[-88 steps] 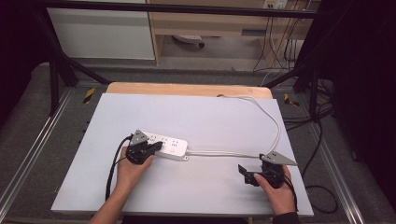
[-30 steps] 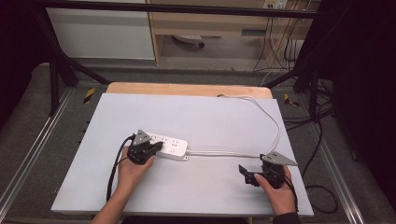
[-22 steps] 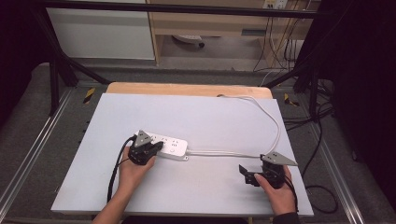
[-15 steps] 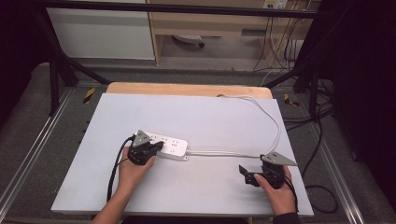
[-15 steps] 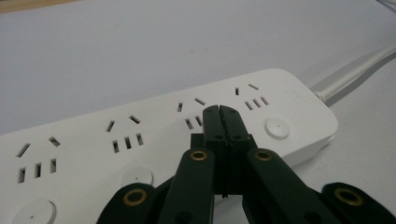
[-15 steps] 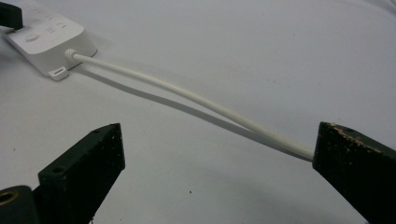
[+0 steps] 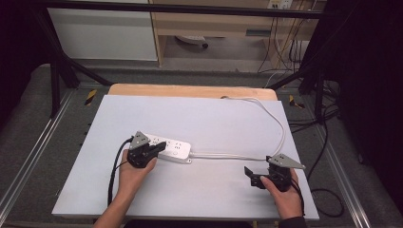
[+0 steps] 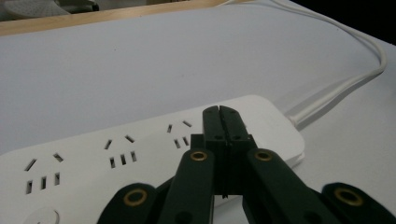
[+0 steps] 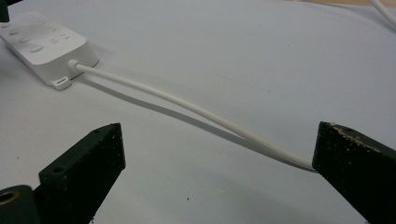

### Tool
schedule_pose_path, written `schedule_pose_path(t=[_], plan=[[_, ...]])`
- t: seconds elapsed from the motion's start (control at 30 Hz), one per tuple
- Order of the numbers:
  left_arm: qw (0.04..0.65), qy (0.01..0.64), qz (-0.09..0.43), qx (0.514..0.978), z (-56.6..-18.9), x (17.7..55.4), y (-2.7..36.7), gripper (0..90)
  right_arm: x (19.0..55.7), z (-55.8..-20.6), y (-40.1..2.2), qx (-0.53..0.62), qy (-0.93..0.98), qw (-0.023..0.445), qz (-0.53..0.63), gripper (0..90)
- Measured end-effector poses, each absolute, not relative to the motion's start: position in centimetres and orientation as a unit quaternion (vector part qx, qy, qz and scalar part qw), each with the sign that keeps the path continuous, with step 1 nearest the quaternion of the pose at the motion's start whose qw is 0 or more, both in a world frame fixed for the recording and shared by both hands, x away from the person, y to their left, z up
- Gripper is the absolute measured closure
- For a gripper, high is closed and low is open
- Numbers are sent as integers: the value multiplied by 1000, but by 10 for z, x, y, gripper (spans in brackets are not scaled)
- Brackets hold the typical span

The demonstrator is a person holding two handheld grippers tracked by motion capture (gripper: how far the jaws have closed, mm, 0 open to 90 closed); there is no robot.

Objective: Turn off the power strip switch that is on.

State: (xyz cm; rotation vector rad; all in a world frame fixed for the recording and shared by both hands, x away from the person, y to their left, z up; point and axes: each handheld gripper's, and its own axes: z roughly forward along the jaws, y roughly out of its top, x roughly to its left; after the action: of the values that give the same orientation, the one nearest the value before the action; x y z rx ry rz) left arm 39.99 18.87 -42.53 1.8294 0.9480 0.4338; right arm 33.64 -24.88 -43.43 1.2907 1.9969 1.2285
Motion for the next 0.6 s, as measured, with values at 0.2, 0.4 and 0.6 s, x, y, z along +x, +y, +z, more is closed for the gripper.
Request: schedule_pose_path(t=[0.2, 0.4, 0.6], plan=[[509, 386, 177, 749, -418, 396, 188, 900, 338, -433, -248, 465, 728, 230, 449, 33], [519, 381, 176, 745, -412, 393, 187, 749, 338, -433, -249, 466, 727, 230, 449, 32], [531, 377, 177, 738, -406, 391, 188, 584, 337, -433, -248, 466, 728, 231, 447, 32]])
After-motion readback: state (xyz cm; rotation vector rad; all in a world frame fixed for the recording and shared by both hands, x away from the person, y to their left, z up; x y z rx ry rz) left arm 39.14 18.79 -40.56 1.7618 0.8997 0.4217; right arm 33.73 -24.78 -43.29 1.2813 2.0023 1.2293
